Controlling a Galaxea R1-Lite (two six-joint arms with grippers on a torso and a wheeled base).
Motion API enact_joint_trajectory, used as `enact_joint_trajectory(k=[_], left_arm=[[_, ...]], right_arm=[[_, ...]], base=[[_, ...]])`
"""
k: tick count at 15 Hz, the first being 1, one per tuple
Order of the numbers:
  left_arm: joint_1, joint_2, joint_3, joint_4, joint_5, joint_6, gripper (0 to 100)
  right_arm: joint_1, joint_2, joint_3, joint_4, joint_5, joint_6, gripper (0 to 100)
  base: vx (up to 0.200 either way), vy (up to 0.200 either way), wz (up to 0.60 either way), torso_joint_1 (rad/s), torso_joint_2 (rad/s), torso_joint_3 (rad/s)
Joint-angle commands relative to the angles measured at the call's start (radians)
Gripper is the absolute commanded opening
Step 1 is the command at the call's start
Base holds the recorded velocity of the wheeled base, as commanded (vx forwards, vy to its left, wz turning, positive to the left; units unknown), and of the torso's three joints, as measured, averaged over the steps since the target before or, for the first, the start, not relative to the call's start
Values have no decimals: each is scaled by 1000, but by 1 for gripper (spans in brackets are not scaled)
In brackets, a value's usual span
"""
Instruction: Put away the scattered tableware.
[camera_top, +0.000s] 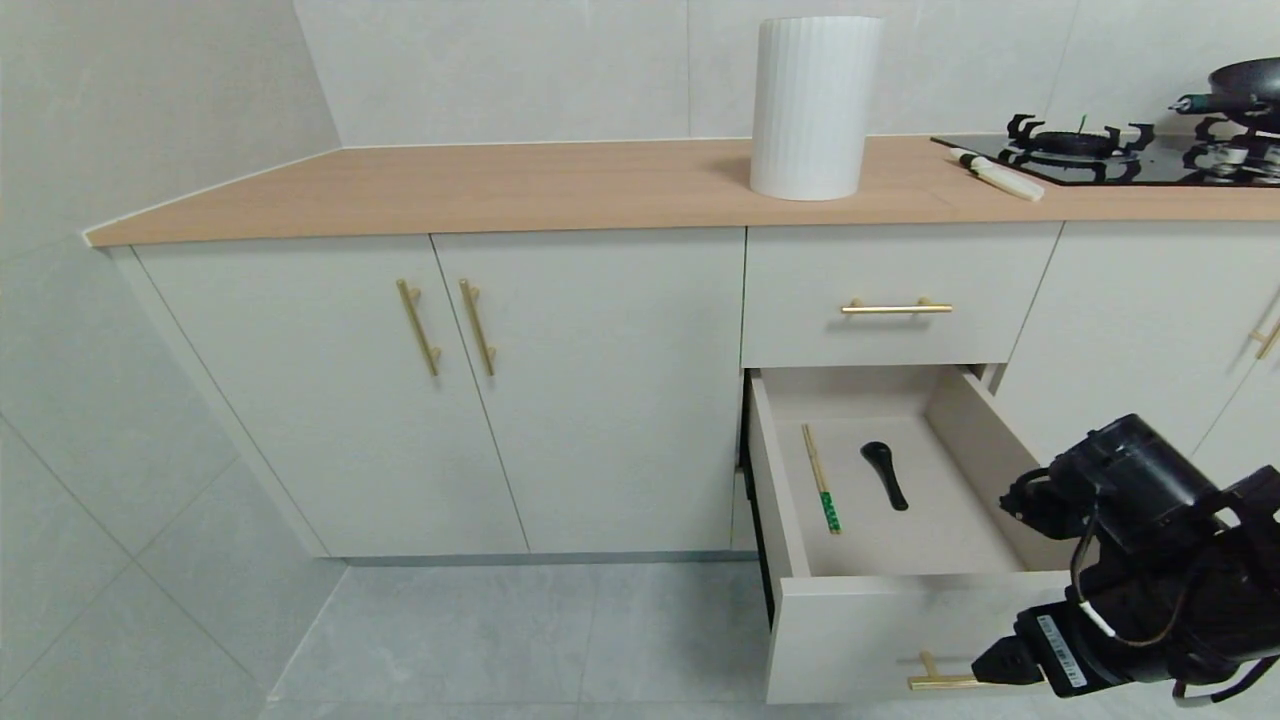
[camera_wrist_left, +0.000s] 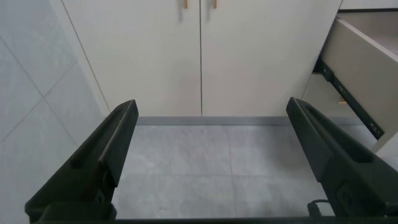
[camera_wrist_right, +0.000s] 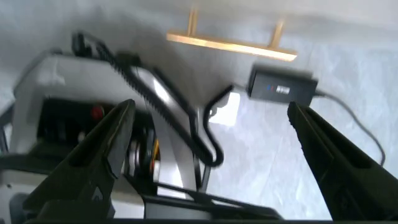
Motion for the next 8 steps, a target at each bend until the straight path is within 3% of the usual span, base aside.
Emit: enact_joint_trajectory(k=[1,8], left_arm=[[0,0,0,0,0,0,100],[0,0,0,0,0,0,100]], right_arm=[[2,103,0,-8,-3,2,100],[-2,140,69,-231,-69,9,100]], base=[[0,0,0,0,0,0],[0,0,0,0,0,0]])
